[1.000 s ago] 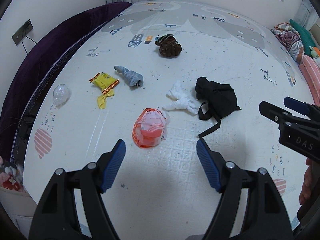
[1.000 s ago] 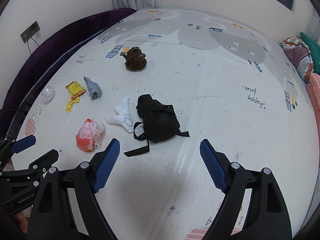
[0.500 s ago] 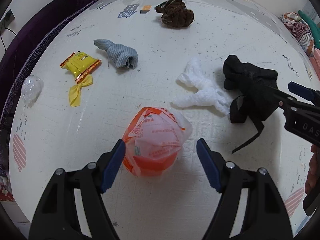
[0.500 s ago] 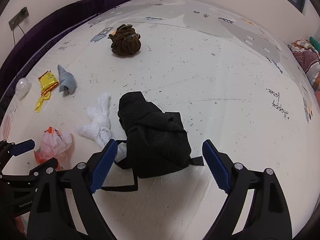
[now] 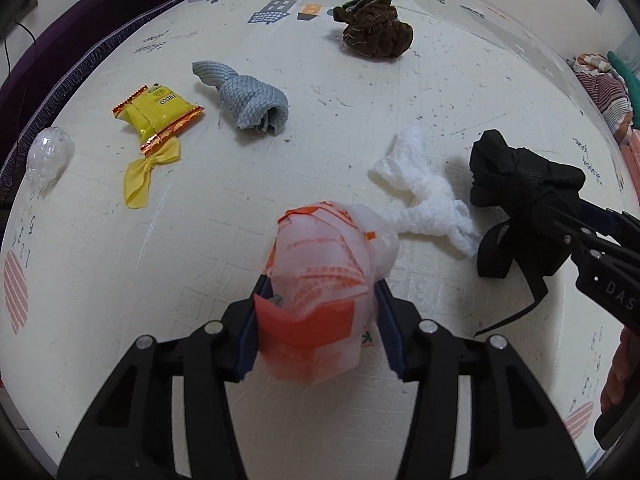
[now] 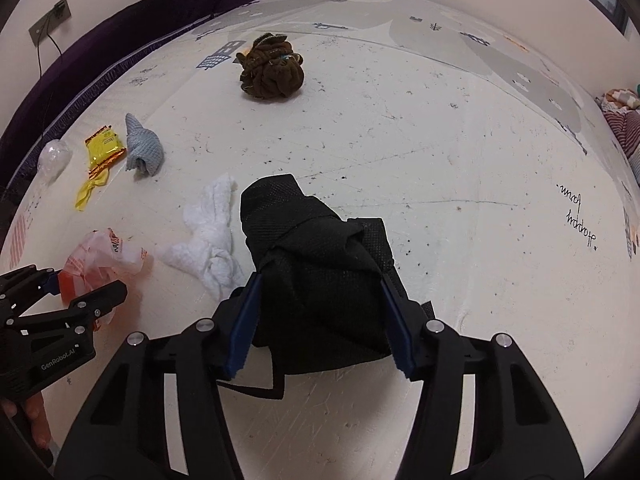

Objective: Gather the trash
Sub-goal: 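Carry both items to the grey bin and open the right tool to drop the black cloth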

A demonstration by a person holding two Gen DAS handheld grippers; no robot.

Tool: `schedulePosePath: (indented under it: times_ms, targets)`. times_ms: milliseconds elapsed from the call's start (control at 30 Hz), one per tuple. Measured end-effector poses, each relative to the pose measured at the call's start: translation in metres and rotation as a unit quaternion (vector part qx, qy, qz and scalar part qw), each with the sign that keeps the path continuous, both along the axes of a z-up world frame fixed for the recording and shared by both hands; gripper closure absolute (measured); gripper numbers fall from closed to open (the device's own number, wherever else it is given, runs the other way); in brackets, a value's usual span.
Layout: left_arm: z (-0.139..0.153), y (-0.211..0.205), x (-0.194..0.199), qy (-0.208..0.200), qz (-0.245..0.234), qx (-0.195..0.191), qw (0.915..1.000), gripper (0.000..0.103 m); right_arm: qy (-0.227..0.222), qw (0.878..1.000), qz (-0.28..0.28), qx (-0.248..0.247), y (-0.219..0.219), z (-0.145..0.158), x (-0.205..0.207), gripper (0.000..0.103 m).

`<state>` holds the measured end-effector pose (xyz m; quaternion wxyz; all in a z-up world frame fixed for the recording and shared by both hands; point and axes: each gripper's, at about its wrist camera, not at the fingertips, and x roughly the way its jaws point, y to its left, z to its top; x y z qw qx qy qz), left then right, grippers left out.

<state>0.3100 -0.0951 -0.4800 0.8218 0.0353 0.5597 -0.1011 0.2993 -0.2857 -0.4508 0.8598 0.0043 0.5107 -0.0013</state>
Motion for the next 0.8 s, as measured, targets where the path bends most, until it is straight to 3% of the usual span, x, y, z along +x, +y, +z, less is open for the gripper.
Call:
schedulePosePath:
  times_ms: [267,467,633,800]
  targets:
    - [0.028,0.019,-0.028,-0.015,0.03,-0.005,0.9994,0.058,-0.006,1.0,0.016,0.006,0.012,0.035,-0.031,0.049]
    - [0.052,0.046,-0.061,-0.026,0.072,-0.008,0.997,0.058,-0.005,0.998,0.058,0.011,0.04,0.06,-0.06,0.049]
    - [0.072,0.081,-0.102,-0.032,0.123,-0.007,0.9919,0.058,0.0,0.994,0.11,0.015,0.077,0.075,-0.082,0.049]
    - [0.092,0.13,-0.147,-0.042,0.186,-0.008,0.9816,0.058,-0.006,0.985,0.171,0.017,0.127,0.092,-0.104,0.049]
